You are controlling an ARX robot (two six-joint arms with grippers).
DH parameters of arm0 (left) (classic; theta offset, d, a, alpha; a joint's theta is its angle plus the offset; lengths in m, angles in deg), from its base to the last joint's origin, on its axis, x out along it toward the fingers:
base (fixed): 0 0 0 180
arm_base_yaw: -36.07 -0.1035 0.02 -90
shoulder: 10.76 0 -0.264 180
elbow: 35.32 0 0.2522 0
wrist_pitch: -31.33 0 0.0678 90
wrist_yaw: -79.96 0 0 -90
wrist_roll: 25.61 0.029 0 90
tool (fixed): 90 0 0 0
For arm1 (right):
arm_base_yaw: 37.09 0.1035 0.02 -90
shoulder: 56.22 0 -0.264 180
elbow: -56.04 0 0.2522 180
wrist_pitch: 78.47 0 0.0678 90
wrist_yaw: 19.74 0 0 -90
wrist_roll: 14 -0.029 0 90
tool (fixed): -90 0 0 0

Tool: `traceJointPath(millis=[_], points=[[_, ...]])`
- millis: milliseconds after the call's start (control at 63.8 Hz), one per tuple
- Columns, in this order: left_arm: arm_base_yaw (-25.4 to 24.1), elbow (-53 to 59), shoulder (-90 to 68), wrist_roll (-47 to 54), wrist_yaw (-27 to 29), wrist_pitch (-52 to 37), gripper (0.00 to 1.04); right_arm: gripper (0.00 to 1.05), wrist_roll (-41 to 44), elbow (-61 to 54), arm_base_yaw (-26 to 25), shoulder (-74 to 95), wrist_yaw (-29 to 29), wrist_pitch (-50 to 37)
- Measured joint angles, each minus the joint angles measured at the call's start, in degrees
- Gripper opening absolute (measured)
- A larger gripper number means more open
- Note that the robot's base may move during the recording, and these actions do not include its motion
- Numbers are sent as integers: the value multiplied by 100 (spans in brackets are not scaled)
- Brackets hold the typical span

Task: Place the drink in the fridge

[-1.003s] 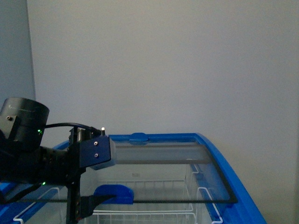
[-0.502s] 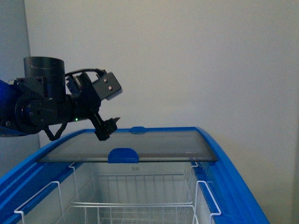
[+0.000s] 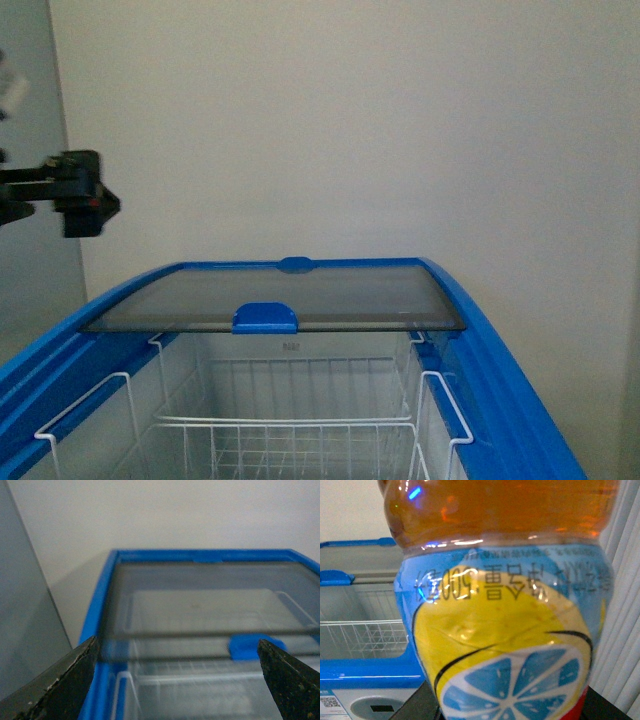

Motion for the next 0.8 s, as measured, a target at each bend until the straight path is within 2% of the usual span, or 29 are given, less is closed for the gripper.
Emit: traceJointPath(millis=[16,31,47,110,220,267,329,376,502,564,674,800], points=[[-22,160,151,-127,-72,2,97,37,0,0,0,0,0,0],[-483,3008,2918,-748,-203,251,88,37,0,0,0,0,-11,0],[-260,4631,4428,-125,1021,-673,53,37,2,0,2,0,24,0],[-157,4822,4507,-76,1029,-680,44,37,59,11,-7,20,66,50],[-122,5134,4784,-33,1069,-680,25,37,1058,601,-35,389,802,1349],[-120,5226,4922,-26,1071,-680,16,37,1532,772,-22,739,1220,1314],[-120,5322,5053,-22,1073,-675,7,37,1818,935,26,1062,1388,1117],[-120,5379,5130,-28,1075,-664,2,37,2201,1226,138,1561,1471,817],[-120,5552,5379,-4,1075,-573,3,37,3136,1926,470,2695,1495,262],[-120,5635,5525,-4,1075,-505,3,37,3956,2459,776,3609,1445,7],[-120,5742,5757,-2,1073,-382,3,37,4771,3110,1220,4651,1379,26],[-120,5858,6028,-2,1078,-216,3,37,5639,3884,1797,6076,1047,195]])
